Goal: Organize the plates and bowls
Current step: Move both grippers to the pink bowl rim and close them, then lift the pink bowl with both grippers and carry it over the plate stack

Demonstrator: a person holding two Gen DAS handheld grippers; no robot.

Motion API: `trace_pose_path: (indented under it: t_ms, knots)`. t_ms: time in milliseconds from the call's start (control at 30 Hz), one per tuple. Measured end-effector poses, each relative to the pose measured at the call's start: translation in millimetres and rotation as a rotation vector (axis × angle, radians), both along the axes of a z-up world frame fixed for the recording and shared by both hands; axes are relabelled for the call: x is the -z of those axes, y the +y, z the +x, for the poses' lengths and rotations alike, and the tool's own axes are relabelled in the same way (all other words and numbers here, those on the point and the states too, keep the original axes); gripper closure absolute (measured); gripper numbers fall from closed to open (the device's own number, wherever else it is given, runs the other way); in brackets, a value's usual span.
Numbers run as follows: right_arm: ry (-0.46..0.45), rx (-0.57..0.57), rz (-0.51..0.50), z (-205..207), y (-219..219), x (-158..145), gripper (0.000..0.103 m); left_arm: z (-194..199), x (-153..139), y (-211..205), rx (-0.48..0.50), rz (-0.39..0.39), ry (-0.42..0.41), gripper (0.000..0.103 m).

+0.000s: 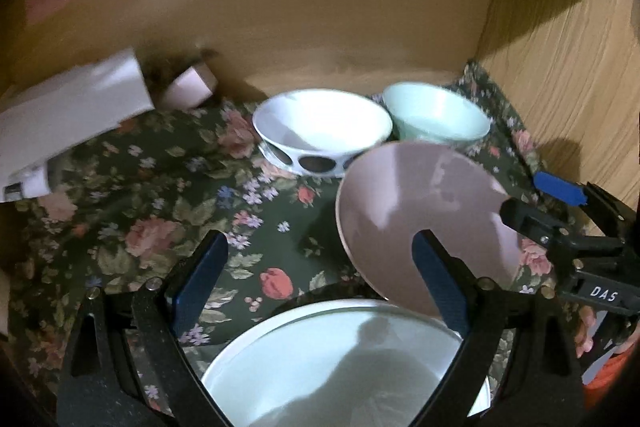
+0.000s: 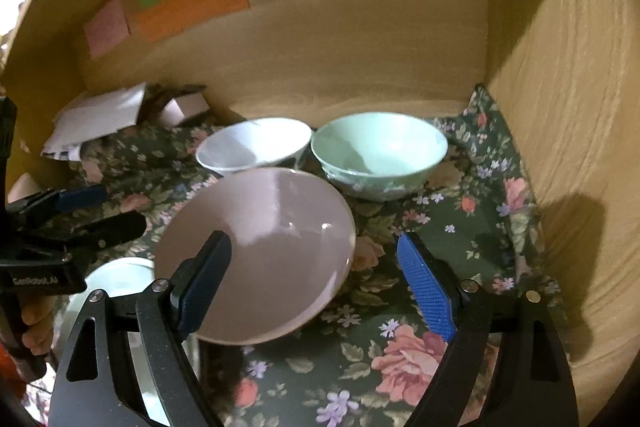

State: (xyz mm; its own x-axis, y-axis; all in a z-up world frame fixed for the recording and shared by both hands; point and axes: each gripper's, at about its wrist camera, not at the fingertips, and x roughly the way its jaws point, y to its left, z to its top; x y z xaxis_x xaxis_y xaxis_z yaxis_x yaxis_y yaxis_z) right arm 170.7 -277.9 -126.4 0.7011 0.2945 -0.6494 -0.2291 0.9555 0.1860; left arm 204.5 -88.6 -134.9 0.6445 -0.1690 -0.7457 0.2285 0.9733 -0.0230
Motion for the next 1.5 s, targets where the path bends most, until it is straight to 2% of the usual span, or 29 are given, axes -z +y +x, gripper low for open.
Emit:
trace_pose_path:
  t_ms: [67, 167, 233, 300, 400, 600, 700, 1033, 1500]
  knots:
    - [0.006, -0.003, 0.003, 4.2, 0.9, 7.2, 0.02, 6.0, 5.7, -1.6, 0.003, -0.004, 0.025, 0.01]
    - [0.029, -0.009, 0.034, 9.3, -1.3, 16.5, 0.023, 13.5, 13.6, -4.3, 0.001, 0.006, 0.053, 0.022]
    - [0.049, -0.013, 0.054, 12.3, -3.2, 21.2, 0.031, 18.3, 17.6, -5.3, 0.003, 0.004, 0.077, 0.034]
    - [0.083, -0.019, 0.079, 16.2, -5.7, 27.3, 0.043, 24.3, 22.5, -6.2, 0.007, -0.006, 0.108, 0.041]
    - [0.116, -0.026, 0.099, 19.6, -7.1, 34.6, 0.056, 30.1, 29.1, -9.0, 0.014, -0.018, 0.147, 0.056]
    - [0.167, -0.048, 0.121, 25.6, -6.4, 44.9, 0.073, 34.3, 38.9, -16.7, 0.048, -0.04, 0.195, 0.074]
    - [0.177, -0.057, 0.118, 26.3, -4.2, 47.3, 0.078, 33.6, 39.7, -19.2, 0.065, -0.07, 0.207, 0.084]
    - [0.176, -0.033, 0.083, 24.2, -2.5, 43.8, 0.079, 30.0, 35.9, -24.7, 0.059, -0.082, 0.205, 0.084]
    - [0.069, -0.017, 0.084, -1.1, -3.1, 4.0, 0.079, -4.7, -3.9, -14.0, 0.067, -0.122, 0.083, 0.084]
